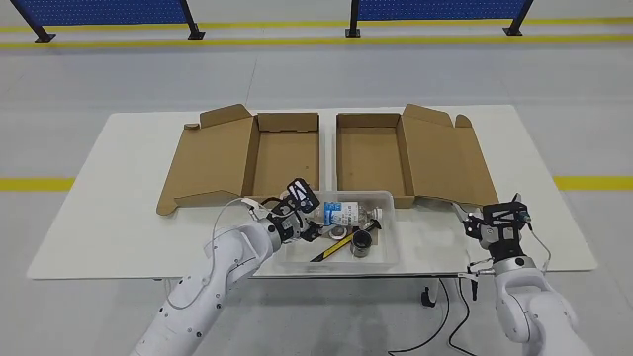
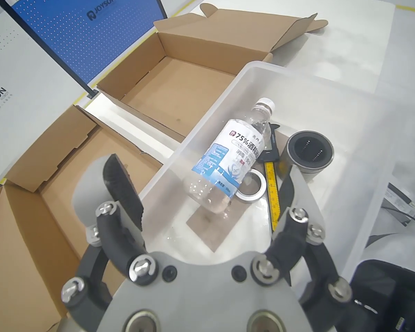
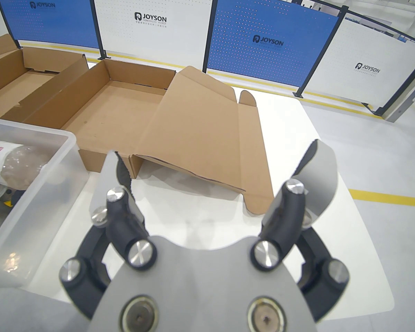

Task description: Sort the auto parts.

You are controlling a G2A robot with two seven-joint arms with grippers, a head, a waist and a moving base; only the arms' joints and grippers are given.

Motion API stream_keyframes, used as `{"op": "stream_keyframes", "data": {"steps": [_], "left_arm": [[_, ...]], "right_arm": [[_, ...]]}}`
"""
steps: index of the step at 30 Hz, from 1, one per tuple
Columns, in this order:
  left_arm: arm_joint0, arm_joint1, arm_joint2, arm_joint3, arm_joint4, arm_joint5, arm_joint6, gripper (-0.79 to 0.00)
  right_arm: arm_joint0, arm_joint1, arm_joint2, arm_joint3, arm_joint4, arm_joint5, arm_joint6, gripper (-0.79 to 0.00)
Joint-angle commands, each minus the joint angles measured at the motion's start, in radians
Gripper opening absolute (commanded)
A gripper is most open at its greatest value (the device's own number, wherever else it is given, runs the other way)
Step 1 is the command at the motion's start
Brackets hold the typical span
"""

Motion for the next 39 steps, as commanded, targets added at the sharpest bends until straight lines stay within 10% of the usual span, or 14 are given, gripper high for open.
{"op": "stream_keyframes", "data": {"steps": [1, 19, 39], "left_arm": [[-0.002, 0.000, 0.005, -0.007, 0.013, -0.004, -0.012, 0.000], [-0.328, -0.082, 0.249, 0.175, -0.143, -0.113, -0.414, -0.092], [-0.449, -0.143, 0.385, 0.340, -0.101, -0.102, -0.511, -0.160]], "right_arm": [[0.000, 0.000, 0.000, 0.000, 0.000, 0.000, 0.000, 0.000], [0.000, 0.000, 0.000, 0.000, 0.000, 0.000, 0.000, 0.000], [0.000, 0.000, 0.000, 0.000, 0.000, 0.000, 0.000, 0.000]]}}
